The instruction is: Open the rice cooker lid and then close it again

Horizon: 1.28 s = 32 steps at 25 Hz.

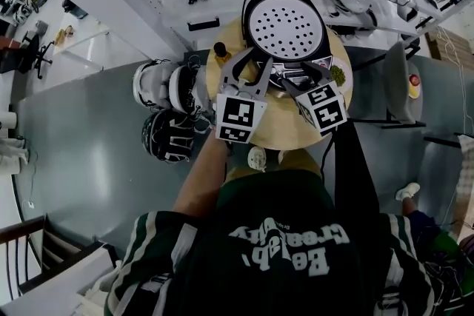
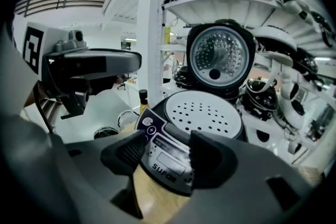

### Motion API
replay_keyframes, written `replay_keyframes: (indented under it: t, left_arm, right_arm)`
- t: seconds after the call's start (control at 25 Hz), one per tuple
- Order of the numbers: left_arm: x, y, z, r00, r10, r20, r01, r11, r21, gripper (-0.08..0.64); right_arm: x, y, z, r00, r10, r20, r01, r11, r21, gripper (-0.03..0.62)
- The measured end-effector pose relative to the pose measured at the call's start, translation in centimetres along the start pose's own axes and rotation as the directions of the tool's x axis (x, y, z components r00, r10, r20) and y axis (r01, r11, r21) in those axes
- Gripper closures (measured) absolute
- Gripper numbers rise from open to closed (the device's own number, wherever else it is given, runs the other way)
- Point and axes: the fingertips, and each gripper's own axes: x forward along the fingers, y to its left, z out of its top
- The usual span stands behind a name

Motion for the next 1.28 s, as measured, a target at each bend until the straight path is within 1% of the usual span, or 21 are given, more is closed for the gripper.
replay_keyframes:
  t: [0.08, 0.16, 0.24, 0.28, 0.44, 0.52, 0.68, 0.8, 0.92, 1.08, 1.28]
  left_arm:
    - [0.7, 0.0, -0.1, 1.000, 0.010, -0.015, -0.010, 1.000, 0.003, 0.436]
    - [1.4, 0.1, 0.2, 0.999, 0.023, -0.026, -0.023, 1.000, 0.002, 0.436]
    - [2.1, 0.1, 0.9, 0.999, 0.029, -0.025, -0.029, 1.000, -0.010, 0.435]
    - [2.5, 0.2, 1.4, 0.999, 0.031, -0.023, -0.032, 0.999, -0.016, 0.431]
    - [4.3, 1.3, 3.4, 0.998, 0.056, -0.010, -0.056, 0.998, -0.027, 0.411]
    - [5.3, 1.9, 4.7, 0.997, 0.071, 0.000, -0.071, 0.997, -0.038, 0.410]
    - [7.2, 3.8, 7.7, 0.993, 0.114, 0.033, -0.113, 0.993, -0.045, 0.402]
    - [8.4, 5.8, 10.1, 0.987, 0.151, 0.063, -0.147, 0.987, -0.065, 0.402]
    - [9.8, 8.0, 12.1, 0.978, 0.191, 0.082, -0.185, 0.980, -0.073, 0.402]
    - [11.4, 10.8, 14.5, 0.969, 0.230, 0.085, -0.222, 0.970, -0.093, 0.402]
    - [13.7, 13.8, 17.4, 0.960, 0.267, 0.085, -0.262, 0.963, -0.062, 0.399]
  right_arm:
    - [-0.1, -0.3, 0.2, 1.000, 0.019, 0.015, -0.019, 1.000, -0.016, 0.327]
    - [-0.3, -0.9, 0.5, 0.998, 0.058, 0.035, -0.059, 0.998, 0.020, 0.368]
    - [-0.8, -2.0, 1.2, 0.994, 0.081, 0.071, -0.085, 0.995, 0.054, 0.370]
    - [-1.1, -2.6, 1.8, 0.992, 0.085, 0.089, -0.090, 0.995, 0.047, 0.367]
    - [-1.8, -5.1, 5.3, 0.982, 0.102, 0.157, -0.095, 0.994, -0.051, 0.379]
    - [-2.3, -6.8, 7.4, 0.973, 0.097, 0.211, -0.085, 0.994, -0.064, 0.380]
    - [-3.0, -11.0, 12.0, 0.940, 0.061, 0.335, -0.054, 0.998, -0.028, 0.377]
    - [-3.5, -14.3, 15.4, 0.907, 0.023, 0.421, -0.034, 0.999, 0.019, 0.376]
    - [-4.0, -17.5, 18.5, 0.873, 0.002, 0.488, -0.035, 0.998, 0.060, 0.376]
    - [-4.6, -20.8, 22.1, 0.842, -0.006, 0.539, -0.042, 0.996, 0.077, 0.371]
    - [-4.4, -24.0, 26.4, 0.818, -0.003, 0.575, -0.056, 0.995, 0.086, 0.396]
